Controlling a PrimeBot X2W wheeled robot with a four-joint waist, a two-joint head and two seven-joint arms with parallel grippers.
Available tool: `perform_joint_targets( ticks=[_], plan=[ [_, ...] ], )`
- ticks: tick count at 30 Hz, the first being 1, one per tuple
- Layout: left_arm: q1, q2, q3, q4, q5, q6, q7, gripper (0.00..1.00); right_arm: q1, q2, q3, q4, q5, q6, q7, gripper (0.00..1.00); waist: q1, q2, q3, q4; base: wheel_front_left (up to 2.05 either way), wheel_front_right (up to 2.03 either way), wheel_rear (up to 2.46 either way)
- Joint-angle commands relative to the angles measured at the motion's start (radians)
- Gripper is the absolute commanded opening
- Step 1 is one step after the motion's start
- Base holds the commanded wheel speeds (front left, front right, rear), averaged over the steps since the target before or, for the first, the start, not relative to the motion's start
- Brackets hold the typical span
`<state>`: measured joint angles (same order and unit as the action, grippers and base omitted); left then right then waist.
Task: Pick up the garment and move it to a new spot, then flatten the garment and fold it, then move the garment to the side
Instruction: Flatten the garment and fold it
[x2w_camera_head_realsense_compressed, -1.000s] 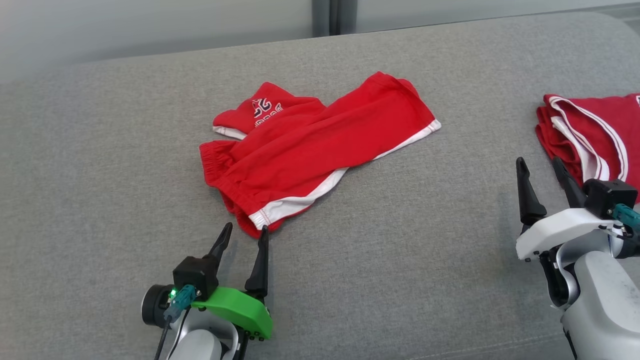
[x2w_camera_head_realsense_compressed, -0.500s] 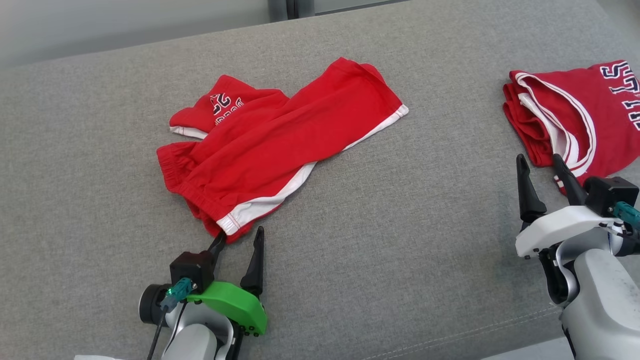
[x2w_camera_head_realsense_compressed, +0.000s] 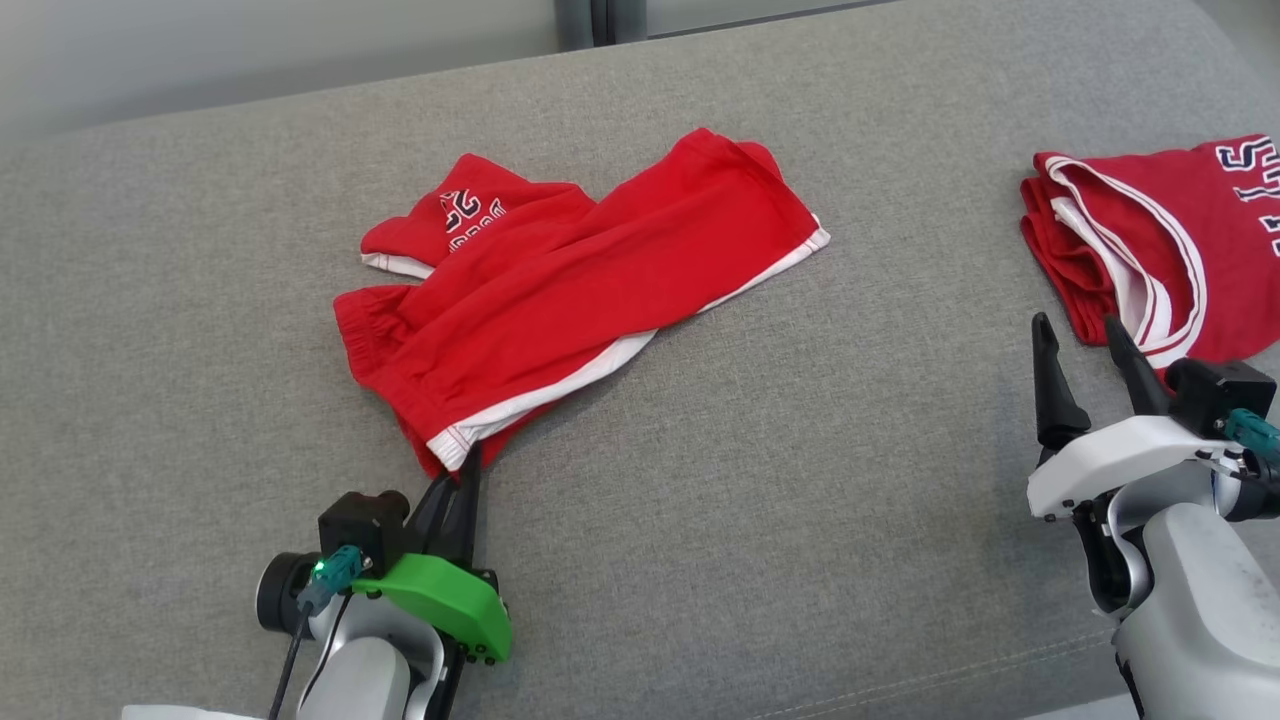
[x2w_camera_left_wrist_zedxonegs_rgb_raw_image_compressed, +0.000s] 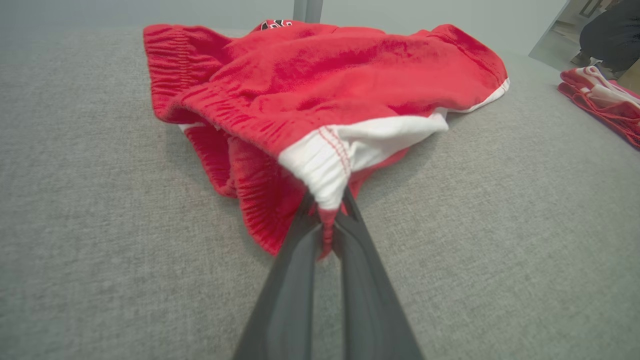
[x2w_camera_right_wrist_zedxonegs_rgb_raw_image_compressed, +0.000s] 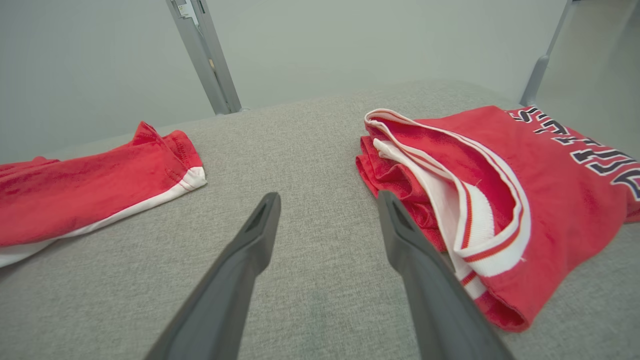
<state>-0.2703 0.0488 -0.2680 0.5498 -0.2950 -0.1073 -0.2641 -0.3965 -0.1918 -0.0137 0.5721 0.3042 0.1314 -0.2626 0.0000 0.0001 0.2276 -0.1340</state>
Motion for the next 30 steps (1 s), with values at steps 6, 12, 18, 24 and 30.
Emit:
perform_joint_targets(
  ticks=[6,12,18,24,30],
  plan=[
    [0.059,0.009,-0.005,0.015,0.037,-0.023,0.001,0.0,0.036,0.018,0.003,0.027,0.014,-0.002,-0.002,1.0,0.0,-0.0001,-0.076,0.06,0.0,0.0,0.0],
    [0.113,0.059,-0.076,0.031,-0.005,-0.024,0.001,0.0,0.064,0.035,0.015,0.052,0.023,-0.002,-0.002,1.0,0.0,-0.0001,-0.132,0.1,0.0,0.0,0.0],
    [0.139,0.137,-0.122,0.041,-0.05,-0.024,0.001,0.0,0.08,0.039,0.027,0.064,0.03,-0.002,-0.002,1.0,0.0,-0.0001,-0.162,0.129,0.0,0.0,0.0],
    [0.155,0.205,-0.165,0.053,-0.075,-0.024,0.001,0.0,0.084,0.039,0.055,0.071,0.039,-0.002,-0.002,1.0,0.0,-0.0001,-0.171,0.143,0.0,0.0,0.0],
    [0.131,0.251,-0.145,0.06,-0.067,-0.024,0.001,0.0,0.079,0.034,0.091,0.072,0.049,-0.002,-0.002,1.0,0.0,-0.0001,-0.156,0.165,0.0,0.0,0.0]
  ],
)
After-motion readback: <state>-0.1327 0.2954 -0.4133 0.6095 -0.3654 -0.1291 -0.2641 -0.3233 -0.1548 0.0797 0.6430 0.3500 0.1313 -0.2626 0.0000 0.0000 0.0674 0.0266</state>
